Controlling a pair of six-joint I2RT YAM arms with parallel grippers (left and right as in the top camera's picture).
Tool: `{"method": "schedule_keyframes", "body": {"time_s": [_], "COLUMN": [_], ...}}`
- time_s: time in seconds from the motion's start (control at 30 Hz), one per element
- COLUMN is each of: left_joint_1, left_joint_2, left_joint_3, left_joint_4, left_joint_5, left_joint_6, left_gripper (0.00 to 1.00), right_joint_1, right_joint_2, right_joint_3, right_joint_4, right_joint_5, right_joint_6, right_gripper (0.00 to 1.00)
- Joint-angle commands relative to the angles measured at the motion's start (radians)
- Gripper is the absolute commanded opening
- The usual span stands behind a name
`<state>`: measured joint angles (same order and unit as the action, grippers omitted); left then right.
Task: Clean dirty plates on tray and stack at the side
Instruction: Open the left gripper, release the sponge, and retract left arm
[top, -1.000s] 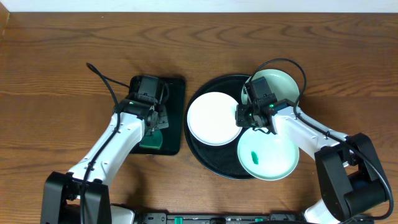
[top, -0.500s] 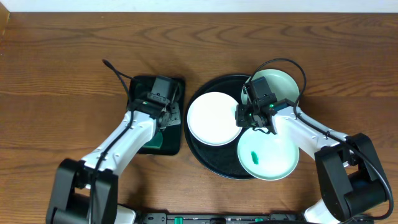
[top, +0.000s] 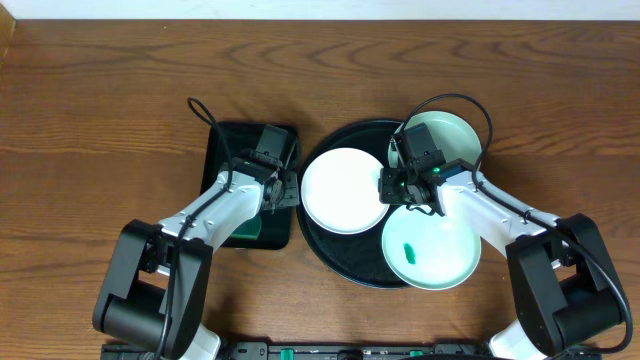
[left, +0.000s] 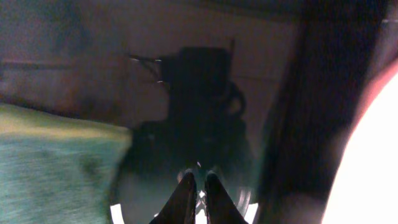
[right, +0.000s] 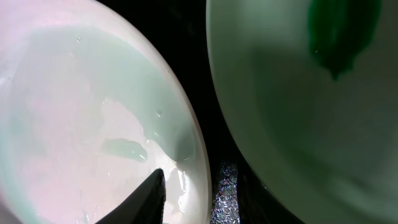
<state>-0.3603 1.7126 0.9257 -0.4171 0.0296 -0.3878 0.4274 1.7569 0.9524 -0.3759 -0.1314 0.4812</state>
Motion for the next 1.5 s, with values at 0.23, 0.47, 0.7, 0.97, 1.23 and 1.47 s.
{"method": "schedule_keyframes", "body": {"time_s": [0.23,0.47,0.7,0.97,1.23,1.47], "left_joint_1": [-0.001,-0.001,0.003,0.006,0.109,0.336], "left_joint_2": [0.003,0.003,-0.002,-0.156,-0.393,-0.490], "left_joint_3": [-0.007,-0.007,0.002,0.032,0.032,0.032], "left_joint_4": [0.039,0.036,0.038,0.014,-0.054,-0.142], "left_joint_5": [0.160,0.200,0.190,0.010,-0.110,-0.092], "left_joint_6": [0.040,0.040,0.041,0.047,-0.034,-0.167], "left_gripper": [0.08,0.08,0.08,0.08,0.13,0.22], "right_joint_1": [0.008,0.008,0.008,0.008,0.009,0.015], "right_joint_2": [0.002,0.002,0.002,0.002,0.002,0.023], "right_joint_3": [-0.003,-0.003,-0.003,-0.003,-0.004,-0.008], "right_joint_4": [0.003,0.003,0.003,0.002,0.002,0.014], "right_joint_5": [0.000,0.000,0.000,0.002,0.026,0.026], "right_joint_6": [-0.016,-0.016,-0.016,-0.016,-0.015,-0.014], "right_gripper": [0.35,0.35,0.35,0.45,0.39,0.29]}}
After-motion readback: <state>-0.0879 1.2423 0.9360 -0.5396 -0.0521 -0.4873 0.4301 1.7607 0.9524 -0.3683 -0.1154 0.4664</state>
